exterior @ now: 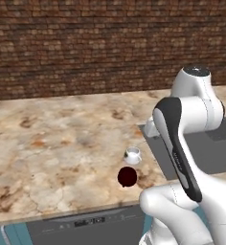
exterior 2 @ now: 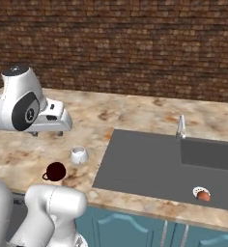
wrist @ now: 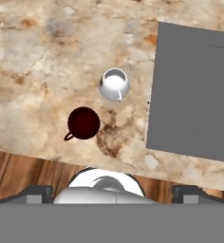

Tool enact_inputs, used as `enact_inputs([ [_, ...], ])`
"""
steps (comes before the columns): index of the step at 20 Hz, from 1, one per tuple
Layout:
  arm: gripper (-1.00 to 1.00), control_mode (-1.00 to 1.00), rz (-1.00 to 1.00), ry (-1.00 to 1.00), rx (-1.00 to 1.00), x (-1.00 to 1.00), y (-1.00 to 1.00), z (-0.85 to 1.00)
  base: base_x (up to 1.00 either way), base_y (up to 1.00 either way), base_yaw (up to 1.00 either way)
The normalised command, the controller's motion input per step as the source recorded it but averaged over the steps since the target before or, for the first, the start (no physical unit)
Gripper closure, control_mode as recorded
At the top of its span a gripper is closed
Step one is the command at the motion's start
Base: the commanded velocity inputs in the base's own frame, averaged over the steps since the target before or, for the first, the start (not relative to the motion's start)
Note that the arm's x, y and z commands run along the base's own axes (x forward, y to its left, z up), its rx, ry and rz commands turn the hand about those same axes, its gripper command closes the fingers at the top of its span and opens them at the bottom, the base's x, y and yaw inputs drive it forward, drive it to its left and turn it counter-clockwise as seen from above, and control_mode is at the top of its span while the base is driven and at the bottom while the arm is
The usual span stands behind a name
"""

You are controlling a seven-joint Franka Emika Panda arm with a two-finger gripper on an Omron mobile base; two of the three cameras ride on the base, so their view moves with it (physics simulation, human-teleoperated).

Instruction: Clear the mugs and bowl far away from the sink.

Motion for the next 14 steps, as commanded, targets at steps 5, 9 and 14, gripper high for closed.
enact_inputs([
  [5, -1.0, 1.0, 0.0, 0.0, 0.0, 0.0, 0.0, 0.0, 0.73, -0.35, 0.19],
  [9, -1.0, 1.0, 0.0, 0.0, 0.0, 0.0, 0.0, 0.0, 0.61, -0.45, 0.29],
  [14, -1.0, 1.0, 0.0, 0.0, 0.0, 0.0, 0.0, 0.0, 0.51, -0.28, 0.26],
])
